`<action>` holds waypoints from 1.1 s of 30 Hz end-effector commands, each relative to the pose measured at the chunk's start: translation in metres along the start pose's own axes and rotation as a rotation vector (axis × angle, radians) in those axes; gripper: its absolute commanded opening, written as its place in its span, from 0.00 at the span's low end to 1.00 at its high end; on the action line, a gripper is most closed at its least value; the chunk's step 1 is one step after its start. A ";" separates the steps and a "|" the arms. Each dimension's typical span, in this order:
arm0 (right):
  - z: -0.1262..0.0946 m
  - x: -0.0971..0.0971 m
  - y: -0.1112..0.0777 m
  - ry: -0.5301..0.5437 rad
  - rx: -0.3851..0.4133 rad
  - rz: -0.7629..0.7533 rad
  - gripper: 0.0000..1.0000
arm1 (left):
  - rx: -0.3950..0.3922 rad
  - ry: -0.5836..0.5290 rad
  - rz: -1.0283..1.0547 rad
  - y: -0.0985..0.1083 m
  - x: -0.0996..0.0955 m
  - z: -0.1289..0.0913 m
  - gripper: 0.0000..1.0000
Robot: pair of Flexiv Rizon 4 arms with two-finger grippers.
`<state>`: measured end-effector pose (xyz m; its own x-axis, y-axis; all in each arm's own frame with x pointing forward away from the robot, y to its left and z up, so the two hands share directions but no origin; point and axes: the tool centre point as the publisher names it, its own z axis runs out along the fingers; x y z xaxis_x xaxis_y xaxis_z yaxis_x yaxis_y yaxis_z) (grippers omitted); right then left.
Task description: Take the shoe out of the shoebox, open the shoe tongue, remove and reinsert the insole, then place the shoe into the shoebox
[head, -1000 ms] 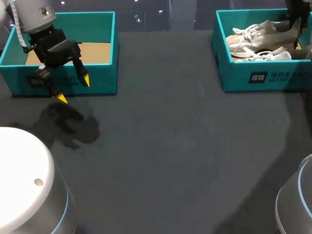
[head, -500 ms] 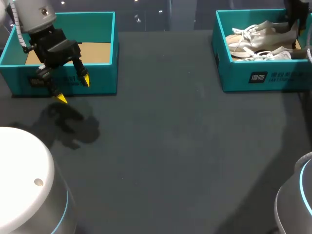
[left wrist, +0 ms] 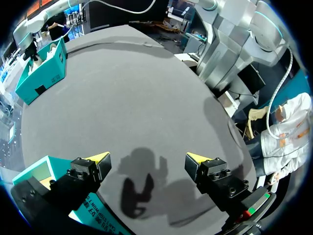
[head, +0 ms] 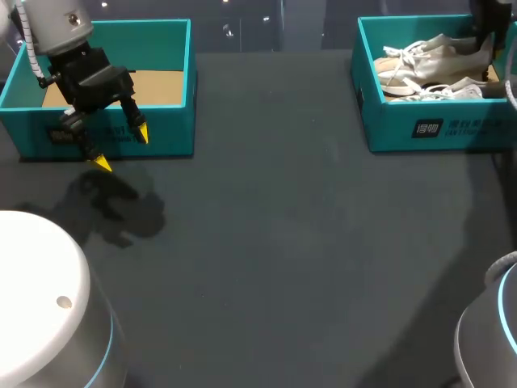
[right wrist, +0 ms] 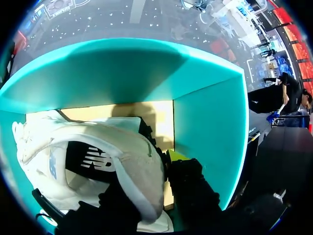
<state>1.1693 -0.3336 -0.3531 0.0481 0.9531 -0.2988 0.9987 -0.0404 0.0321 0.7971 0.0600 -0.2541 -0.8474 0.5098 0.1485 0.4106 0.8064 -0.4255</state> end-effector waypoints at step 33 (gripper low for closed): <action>-0.062 0.005 -0.019 0.082 -0.023 -0.013 1.00 | 0.013 -0.058 -0.075 -0.006 0.000 -0.012 1.00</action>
<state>1.1655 -0.3142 -0.3106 0.0318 0.9760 -0.2154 0.9992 -0.0255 0.0319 0.8020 0.0551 -0.2477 -0.8711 0.4699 0.1426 0.3698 0.8189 -0.4389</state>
